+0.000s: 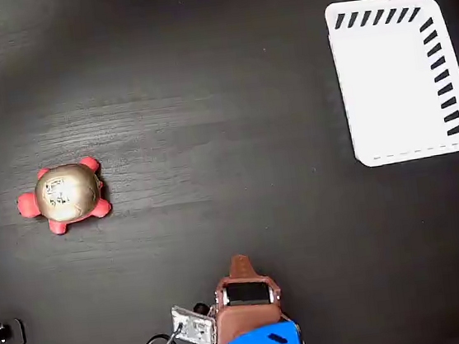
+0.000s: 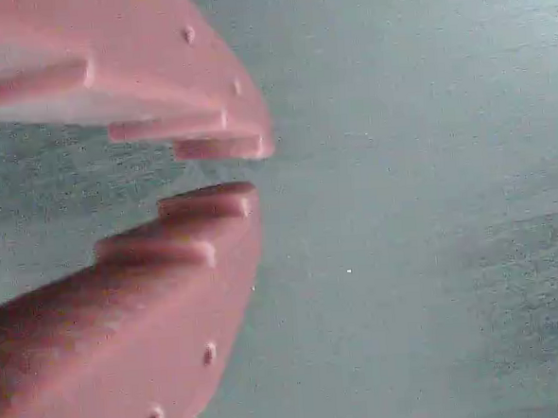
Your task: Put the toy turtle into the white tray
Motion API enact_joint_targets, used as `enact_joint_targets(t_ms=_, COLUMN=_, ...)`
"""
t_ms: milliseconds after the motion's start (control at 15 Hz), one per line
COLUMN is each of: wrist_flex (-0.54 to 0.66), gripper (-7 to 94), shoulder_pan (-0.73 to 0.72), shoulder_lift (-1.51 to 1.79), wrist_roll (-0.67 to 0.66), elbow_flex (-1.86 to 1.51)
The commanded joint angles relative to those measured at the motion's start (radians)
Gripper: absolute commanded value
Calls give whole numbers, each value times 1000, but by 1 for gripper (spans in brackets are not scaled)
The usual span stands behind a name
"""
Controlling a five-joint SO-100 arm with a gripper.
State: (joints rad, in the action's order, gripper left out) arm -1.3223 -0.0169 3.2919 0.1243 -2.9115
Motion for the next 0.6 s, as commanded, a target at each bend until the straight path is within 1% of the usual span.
enact_joint_targets(t_ms=0, wrist_flex=-15, gripper=0, shoulder_pan=-8, shoulder_lift=77, wrist_roll=6, elbow_flex=6)
enact_joint_targets(t_ms=533, wrist_flex=-15, gripper=0, shoulder_pan=-8, shoulder_lift=77, wrist_roll=6, elbow_flex=6)
